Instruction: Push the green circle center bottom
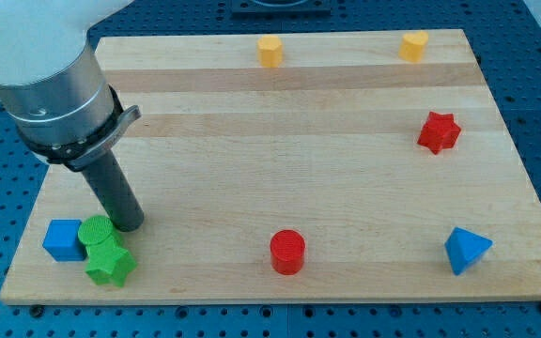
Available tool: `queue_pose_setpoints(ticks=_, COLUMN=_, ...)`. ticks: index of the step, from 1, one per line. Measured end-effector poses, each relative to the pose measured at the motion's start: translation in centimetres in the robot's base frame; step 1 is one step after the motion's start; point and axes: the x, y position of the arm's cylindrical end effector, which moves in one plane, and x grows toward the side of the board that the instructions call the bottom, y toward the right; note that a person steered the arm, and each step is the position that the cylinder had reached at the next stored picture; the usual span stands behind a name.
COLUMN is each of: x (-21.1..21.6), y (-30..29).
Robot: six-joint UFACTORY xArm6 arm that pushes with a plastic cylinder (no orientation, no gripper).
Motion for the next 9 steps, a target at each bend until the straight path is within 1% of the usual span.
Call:
queue_pose_setpoints(ticks=1, x=-0.4, y=1.2)
queue_pose_setpoints(ticks=2, x=-1.2, y=6.2)
queue_pose_setpoints(ticks=3, x=0.6, y=12.0)
queue_pose_setpoints(ticks=4, x=2.5, y=12.2)
queue_pose_setpoints(ticks=5, x=6.3, y=11.8)
queue_pose_setpoints(ticks=6, x=7.9, y=11.7)
queue_pose_setpoints(ticks=7, x=8.0, y=12.1)
queue_pose_setpoints(ticks=8, x=7.9, y=14.3)
queue_pose_setpoints(ticks=9, x=7.9, y=15.1)
